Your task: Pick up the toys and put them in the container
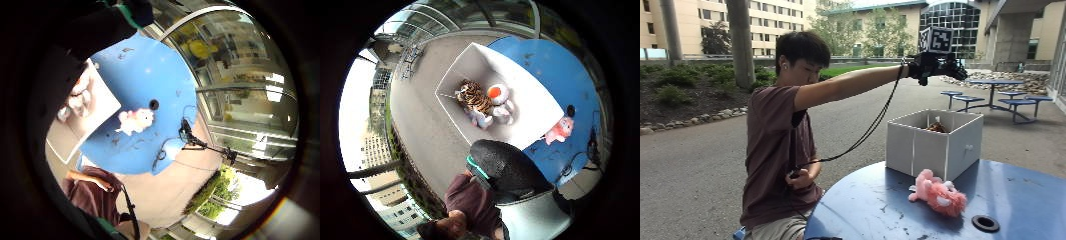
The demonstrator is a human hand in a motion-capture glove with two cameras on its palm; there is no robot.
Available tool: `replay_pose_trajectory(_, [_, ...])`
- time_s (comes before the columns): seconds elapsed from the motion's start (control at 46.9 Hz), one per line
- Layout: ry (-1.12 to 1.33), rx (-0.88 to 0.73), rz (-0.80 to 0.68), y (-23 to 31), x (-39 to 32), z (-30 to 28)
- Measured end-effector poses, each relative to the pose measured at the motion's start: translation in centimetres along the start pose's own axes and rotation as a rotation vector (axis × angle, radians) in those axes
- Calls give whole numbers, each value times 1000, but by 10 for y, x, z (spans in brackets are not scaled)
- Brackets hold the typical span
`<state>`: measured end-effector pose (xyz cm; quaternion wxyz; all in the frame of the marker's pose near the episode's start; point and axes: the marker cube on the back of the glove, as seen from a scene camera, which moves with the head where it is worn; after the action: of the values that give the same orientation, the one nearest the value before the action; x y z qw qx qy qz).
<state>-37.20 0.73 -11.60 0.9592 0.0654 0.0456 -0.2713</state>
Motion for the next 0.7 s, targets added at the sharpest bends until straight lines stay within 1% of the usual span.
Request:
replay_pose_trajectory(0.085, [44, -2, 59, 29, 50, 2])
replay_pose_trajectory(0.213, [-12, 10, 148, 47, 77, 4])
replay_pose_trajectory(0.277, [-4, 5, 151, 58, 97, 13])
replay_pose_trajectory(0.405, [-27, -10, 92, 78, 132, 41])
replay_pose_trajectory(0.533, [-26, -65, 29, 85, 162, 101])
replay_pose_trajectory(0.704, [-56, -154, -76, 69, 171, 197])
